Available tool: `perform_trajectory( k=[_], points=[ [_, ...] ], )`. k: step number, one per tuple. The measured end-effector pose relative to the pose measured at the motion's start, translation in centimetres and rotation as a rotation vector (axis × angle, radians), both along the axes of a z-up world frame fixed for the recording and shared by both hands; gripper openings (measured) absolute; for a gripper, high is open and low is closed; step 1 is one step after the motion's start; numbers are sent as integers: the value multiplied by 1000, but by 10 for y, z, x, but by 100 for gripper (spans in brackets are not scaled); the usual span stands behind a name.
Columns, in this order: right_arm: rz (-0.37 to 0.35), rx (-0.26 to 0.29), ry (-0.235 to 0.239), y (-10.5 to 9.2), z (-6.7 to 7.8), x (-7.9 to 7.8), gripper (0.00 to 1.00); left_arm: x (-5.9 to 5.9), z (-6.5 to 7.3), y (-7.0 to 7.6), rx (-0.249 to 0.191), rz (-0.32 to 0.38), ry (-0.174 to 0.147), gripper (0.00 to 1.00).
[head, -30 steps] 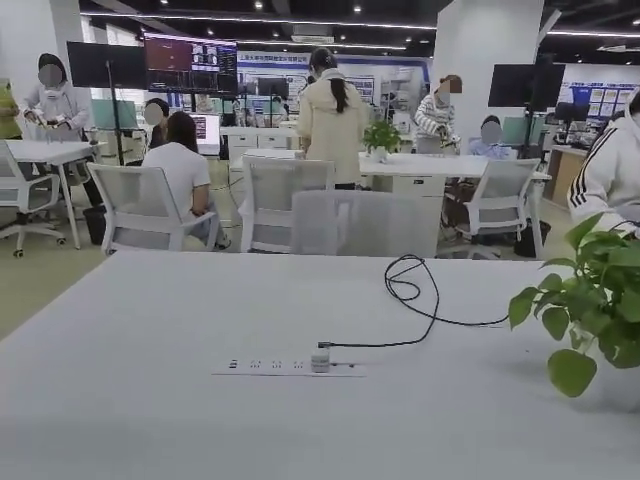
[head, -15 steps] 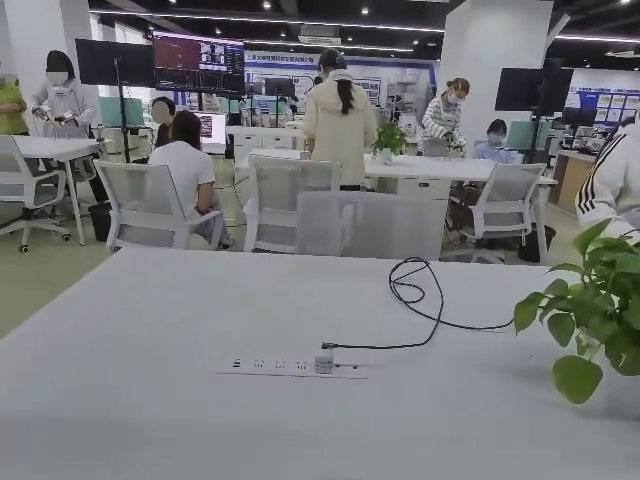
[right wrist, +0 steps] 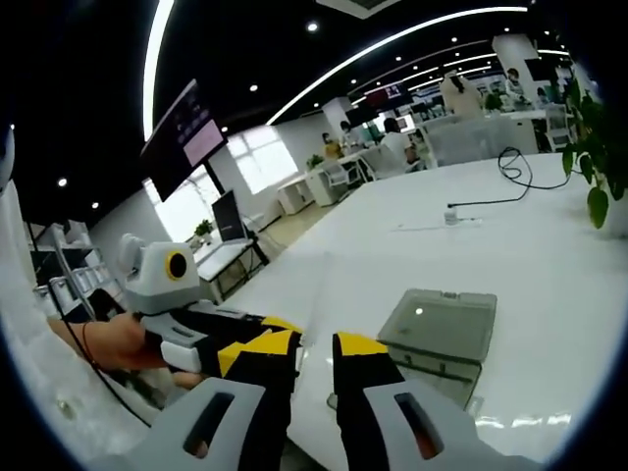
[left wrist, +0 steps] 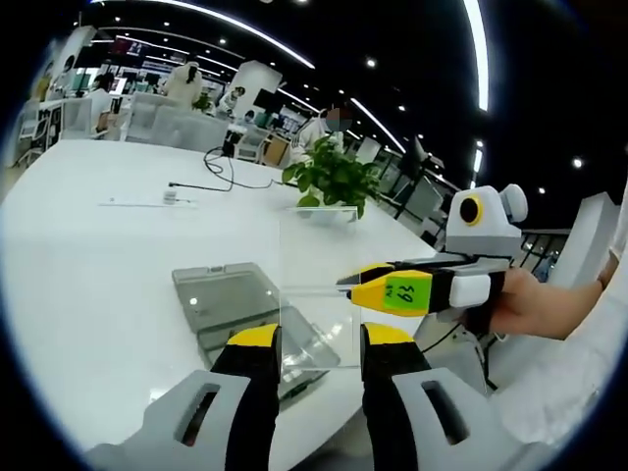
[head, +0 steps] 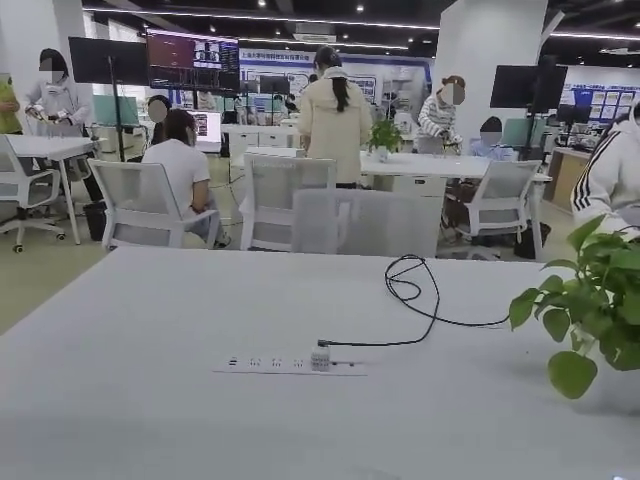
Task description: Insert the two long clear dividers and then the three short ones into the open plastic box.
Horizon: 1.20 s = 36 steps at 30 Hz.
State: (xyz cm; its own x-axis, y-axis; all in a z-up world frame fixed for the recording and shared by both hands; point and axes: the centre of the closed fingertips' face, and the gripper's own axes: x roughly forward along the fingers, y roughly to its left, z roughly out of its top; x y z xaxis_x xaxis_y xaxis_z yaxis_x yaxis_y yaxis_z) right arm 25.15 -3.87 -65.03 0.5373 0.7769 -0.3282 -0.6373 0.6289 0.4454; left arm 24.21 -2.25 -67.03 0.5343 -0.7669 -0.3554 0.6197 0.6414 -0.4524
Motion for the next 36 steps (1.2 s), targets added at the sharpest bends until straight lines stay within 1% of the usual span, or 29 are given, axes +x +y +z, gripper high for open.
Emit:
perform_trajectory(
  k=[1,7,8,10,11,13,14,15,16,17,18,20,21,23,25,28,30,32,33,34,36],
  points=[
    [-6,8,4,0,1,0,16,0,0,0,5,-4,-2,30],
    [-12,7,19,2,-2,0,11,-1,0,-3,14,-18,-11,30],
    [-14,18,28,3,-1,0,10,-1,-1,-3,14,-19,-10,30],
    [-19,12,31,2,-2,0,9,-1,-1,-3,20,-17,-10,30],
    [-26,15,41,3,-2,0,8,-1,-2,-3,26,-19,-17,30],
    [-45,19,45,3,-2,0,8,0,-1,-4,23,-17,-25,31],
    [-57,7,48,2,-4,1,7,-1,-1,-4,22,-17,-23,29],
    [-60,-4,38,1,-4,2,7,0,-2,-4,22,-17,-25,28],
    [-61,6,43,1,-3,2,7,0,-1,-4,19,-19,-29,28],
    [-70,21,57,1,-3,2,7,0,0,-5,7,-18,-29,30],
    [-64,22,60,2,-3,2,7,-1,0,-6,-8,-17,-14,31],
    [-62,16,57,2,-3,2,7,-1,-1,-6,1,-24,-18,32],
    [-62,18,61,2,-3,1,7,-1,-1,-6,15,-31,-30,32],
    [-62,18,68,2,-3,2,7,-2,-1,-6,14,-33,-24,33],
    [-65,24,75,2,-3,2,7,-3,-1,-7,12,-40,-30,34],
    [-69,26,85,2,-3,3,7,-5,-1,-9,11,-51,-29,36],
    [-70,29,95,2,-4,3,7,-6,-3,-9,17,-63,-30,36],
    [-69,30,108,1,-3,3,7,-7,-4,-8,26,-73,-46,38],
    [-75,39,110,-1,0,5,7,-9,-6,-7,39,-85,-49,40],
    [-79,47,118,-3,1,7,7,-9,-7,-6,42,-91,-52,43],
    [-98,39,136,-9,-1,12,7,-11,-9,-3,50,-105,-71,46]
  ],
)
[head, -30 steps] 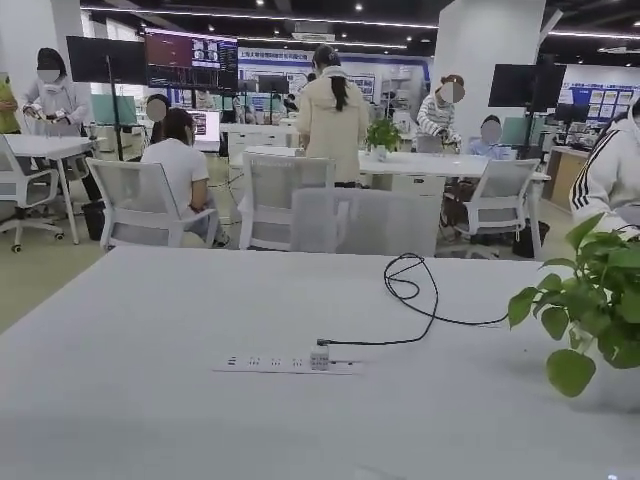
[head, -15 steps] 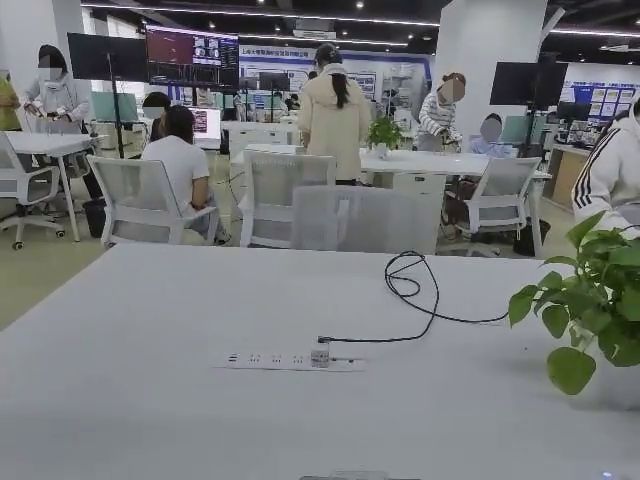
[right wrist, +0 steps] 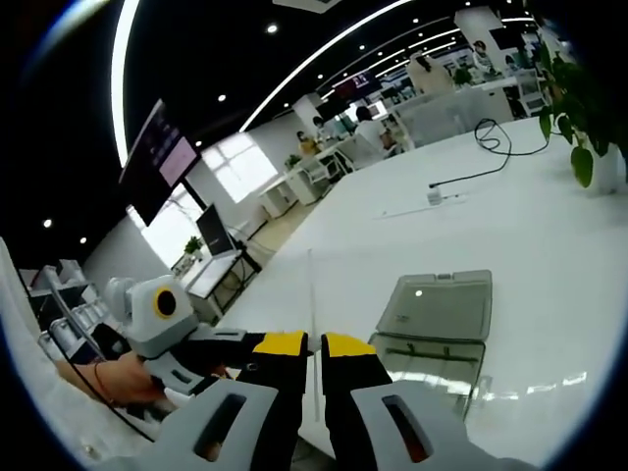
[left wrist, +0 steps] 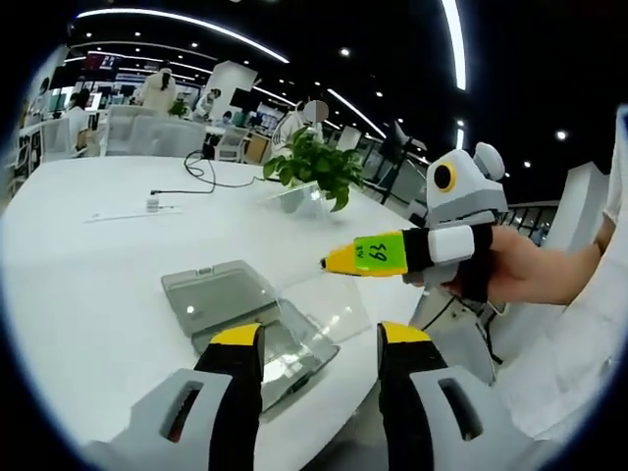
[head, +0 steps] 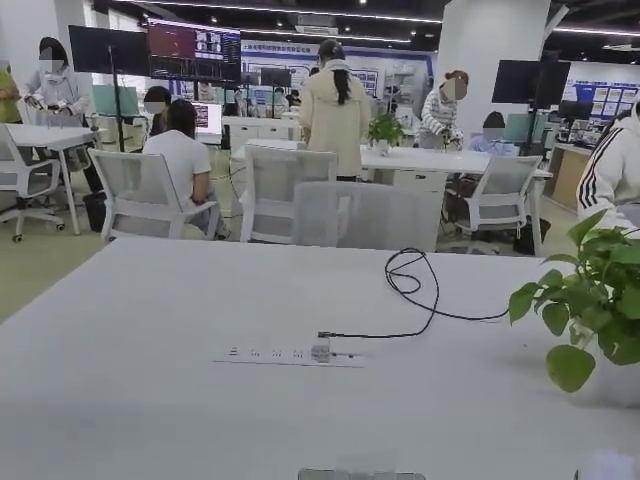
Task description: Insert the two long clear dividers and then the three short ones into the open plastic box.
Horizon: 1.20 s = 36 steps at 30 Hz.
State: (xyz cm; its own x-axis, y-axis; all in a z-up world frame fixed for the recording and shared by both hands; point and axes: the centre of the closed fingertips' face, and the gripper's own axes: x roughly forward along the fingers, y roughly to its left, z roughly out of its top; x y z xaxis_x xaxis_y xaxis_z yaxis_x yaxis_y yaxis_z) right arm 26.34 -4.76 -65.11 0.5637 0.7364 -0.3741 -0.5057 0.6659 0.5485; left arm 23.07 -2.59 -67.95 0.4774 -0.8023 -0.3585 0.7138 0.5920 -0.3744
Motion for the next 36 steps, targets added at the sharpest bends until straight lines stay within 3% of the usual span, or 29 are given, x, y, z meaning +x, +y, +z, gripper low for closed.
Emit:
perform_trajectory(
  k=[3,5,8,11,14,25,36],
  points=[
    [-23,-40,46,-12,-9,7,7,-3,-7,4,35,-38,-24,50],
    [-35,-62,69,-19,-14,10,7,-4,-7,6,35,-52,-37,56],
    [-54,-82,110,-27,-19,14,7,-6,-8,7,58,-103,-111,63],
    [-75,-97,149,-34,-25,19,7,-9,-11,8,66,-135,-132,68],
    [-106,-120,221,-41,-34,23,7,-12,-16,10,98,-163,-151,73],
    [-135,-249,408,-51,-73,25,7,-25,-38,17,140,-241,-166,85],
    [-180,-290,548,-53,-100,20,7,-30,-54,24,161,-293,-164,92]
  ],
)
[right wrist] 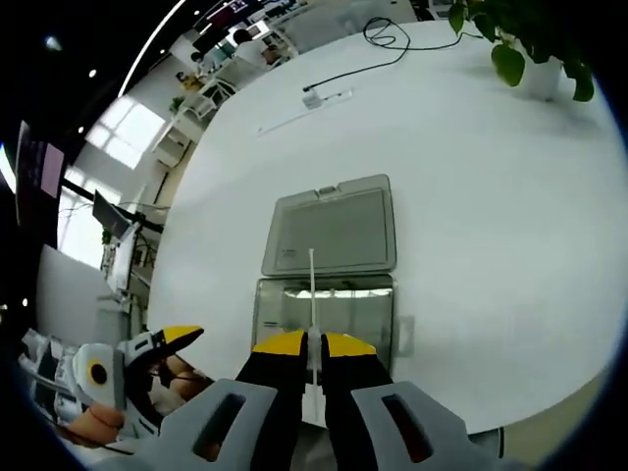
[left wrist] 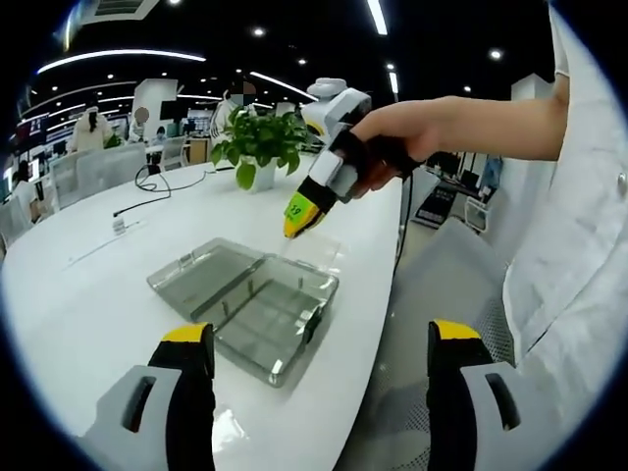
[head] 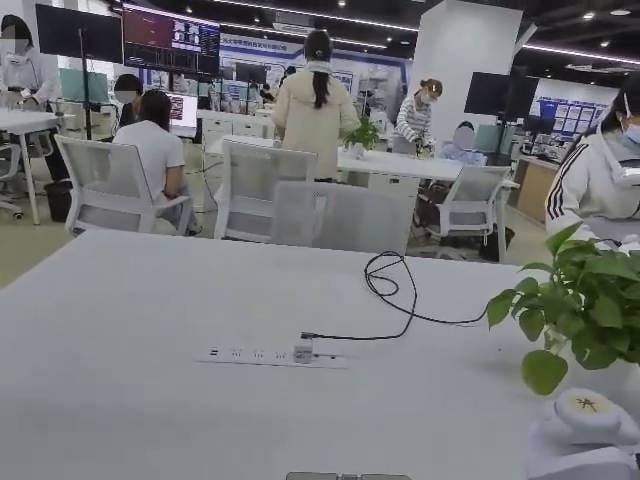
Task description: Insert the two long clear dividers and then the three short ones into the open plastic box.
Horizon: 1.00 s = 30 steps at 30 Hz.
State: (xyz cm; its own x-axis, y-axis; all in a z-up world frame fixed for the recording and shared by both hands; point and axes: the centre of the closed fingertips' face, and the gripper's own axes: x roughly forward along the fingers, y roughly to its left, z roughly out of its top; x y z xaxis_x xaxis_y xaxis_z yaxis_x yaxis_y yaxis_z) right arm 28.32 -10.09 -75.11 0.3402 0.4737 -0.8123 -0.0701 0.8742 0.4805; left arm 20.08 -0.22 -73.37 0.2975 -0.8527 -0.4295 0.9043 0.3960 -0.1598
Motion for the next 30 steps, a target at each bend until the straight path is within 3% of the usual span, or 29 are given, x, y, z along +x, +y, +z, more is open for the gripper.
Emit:
perform_trajectory(
  k=[2,5,13,30],
  points=[
    [-2,-30,6,-1,-6,-1,7,0,-1,2,-3,-5,7,91],
    [-22,-16,30,2,-12,-2,7,1,-2,3,-9,-9,10,90],
    [-25,-62,75,-1,-28,-5,7,4,-3,2,-30,-14,22,89],
    [-24,-83,101,-5,-47,-4,7,1,-5,-1,-46,-9,45,88]
  ],
)
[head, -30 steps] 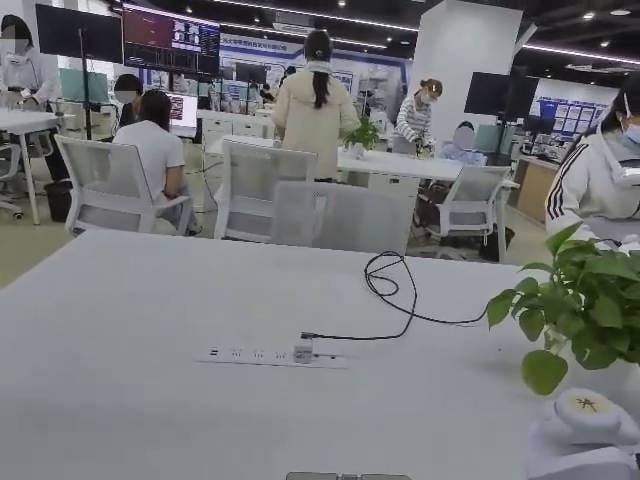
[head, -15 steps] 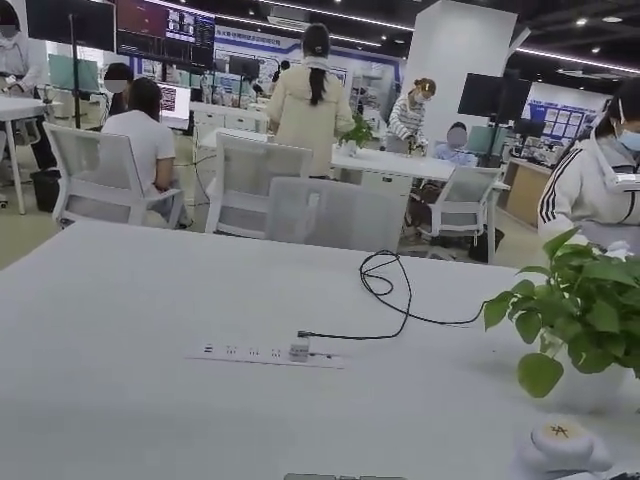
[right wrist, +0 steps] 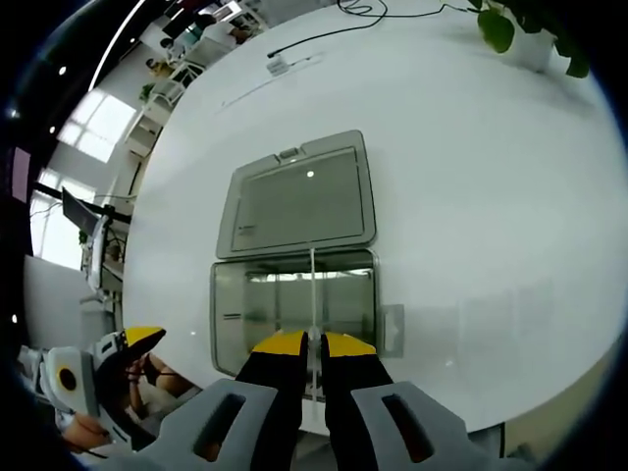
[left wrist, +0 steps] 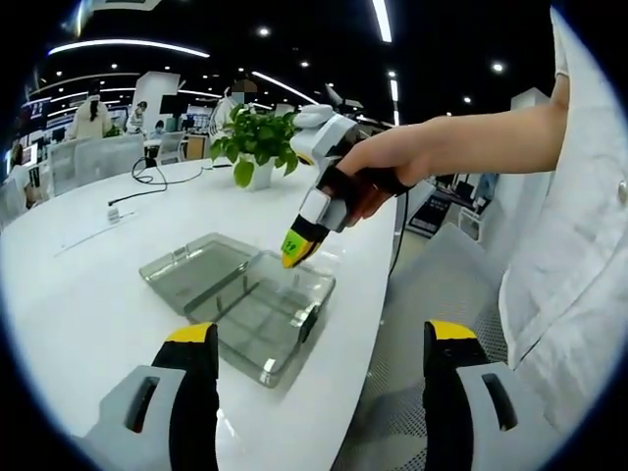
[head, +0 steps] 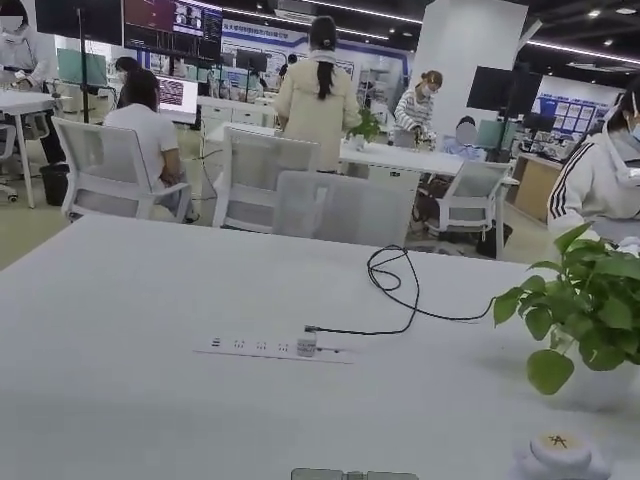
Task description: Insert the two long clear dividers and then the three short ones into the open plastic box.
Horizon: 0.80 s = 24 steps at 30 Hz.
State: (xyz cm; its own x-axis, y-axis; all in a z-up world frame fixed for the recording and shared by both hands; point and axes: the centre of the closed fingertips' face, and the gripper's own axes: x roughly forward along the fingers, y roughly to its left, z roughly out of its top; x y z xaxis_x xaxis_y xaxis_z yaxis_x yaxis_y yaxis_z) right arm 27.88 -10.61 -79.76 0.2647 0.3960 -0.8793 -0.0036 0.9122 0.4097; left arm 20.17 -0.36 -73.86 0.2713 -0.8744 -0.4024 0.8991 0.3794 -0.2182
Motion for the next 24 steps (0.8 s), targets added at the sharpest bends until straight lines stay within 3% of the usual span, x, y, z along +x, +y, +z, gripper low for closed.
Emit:
perform_trajectory(
  k=[16,24],
  points=[
    [5,-1,-6,0,-2,3,7,0,-2,-1,2,1,7,88],
    [64,-40,-18,6,-1,3,7,-1,-3,-1,4,1,8,87]
  ],
)
